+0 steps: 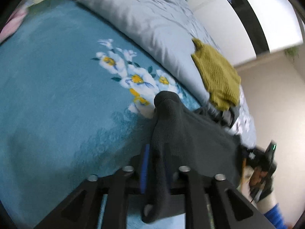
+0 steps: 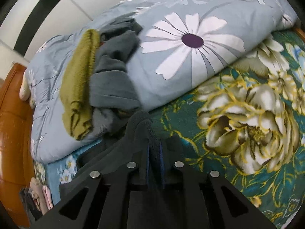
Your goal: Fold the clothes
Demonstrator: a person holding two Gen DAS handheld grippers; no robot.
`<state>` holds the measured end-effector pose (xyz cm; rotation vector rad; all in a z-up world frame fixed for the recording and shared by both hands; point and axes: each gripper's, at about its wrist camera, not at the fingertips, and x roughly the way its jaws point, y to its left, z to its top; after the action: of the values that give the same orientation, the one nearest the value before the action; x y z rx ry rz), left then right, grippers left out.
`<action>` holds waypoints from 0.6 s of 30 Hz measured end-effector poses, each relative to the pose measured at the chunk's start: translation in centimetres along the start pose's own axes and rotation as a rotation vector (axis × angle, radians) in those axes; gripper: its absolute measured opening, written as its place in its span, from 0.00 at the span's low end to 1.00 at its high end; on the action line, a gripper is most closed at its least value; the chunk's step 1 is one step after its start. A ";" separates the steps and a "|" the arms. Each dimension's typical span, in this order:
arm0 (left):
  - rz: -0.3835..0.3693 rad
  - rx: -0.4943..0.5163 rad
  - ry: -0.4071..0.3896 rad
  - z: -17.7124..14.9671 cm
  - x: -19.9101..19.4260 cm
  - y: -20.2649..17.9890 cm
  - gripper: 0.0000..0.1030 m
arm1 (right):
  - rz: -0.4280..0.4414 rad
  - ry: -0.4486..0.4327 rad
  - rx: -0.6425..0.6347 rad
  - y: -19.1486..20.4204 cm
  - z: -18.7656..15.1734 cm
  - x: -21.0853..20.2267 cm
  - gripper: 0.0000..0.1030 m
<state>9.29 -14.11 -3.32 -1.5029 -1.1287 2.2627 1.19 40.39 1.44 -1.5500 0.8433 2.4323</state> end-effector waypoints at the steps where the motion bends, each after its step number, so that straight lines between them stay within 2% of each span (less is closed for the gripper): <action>1: -0.012 -0.052 -0.014 -0.8 -0.4 0.4 0.56 | 0.012 -0.009 0.000 -0.3 -0.4 -0.8 0.29; 2: -0.022 -0.104 -0.022 -1.8 -0.6 0.8 0.63 | 0.022 -0.018 0.007 -0.8 -1.0 -1.3 0.34; 4: -0.043 -0.208 -0.039 -3.7 -1.0 1.7 0.65 | 0.041 -0.039 0.029 -2.1 -2.3 -2.4 0.50; 6: -0.072 -0.301 -0.006 -5.9 -0.7 2.3 0.68 | 0.082 -0.052 0.095 -4.5 -4.2 -3.7 0.53; 8: -0.072 -0.331 0.049 -7.5 0.0 2.1 0.71 | 0.142 -0.052 0.167 -6.8 -5.9 -4.7 0.58; 9: -0.071 -0.339 0.072 -8.2 0.4 1.8 0.71 | 0.164 -0.052 0.204 -7.9 -7.0 -5.1 0.68; 12: -0.084 -0.317 0.113 -9.4 1.9 0.8 0.71 | 0.223 -0.038 0.283 -10.2 -10.1 -5.9 0.70; 15: -0.061 -0.283 0.113 -9.5 3.7 -0.2 0.72 | 0.289 -0.001 0.331 -11.4 -12.9 -5.5 0.70; 18: -0.072 -0.296 0.094 -9.1 5.2 -0.4 0.85 | 0.310 0.033 0.349 -11.1 -14.3 -3.8 0.70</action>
<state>14.60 -6.62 -8.42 -1.6217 -1.5160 2.0235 18.71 42.86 -3.97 -1.4175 1.5206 2.2836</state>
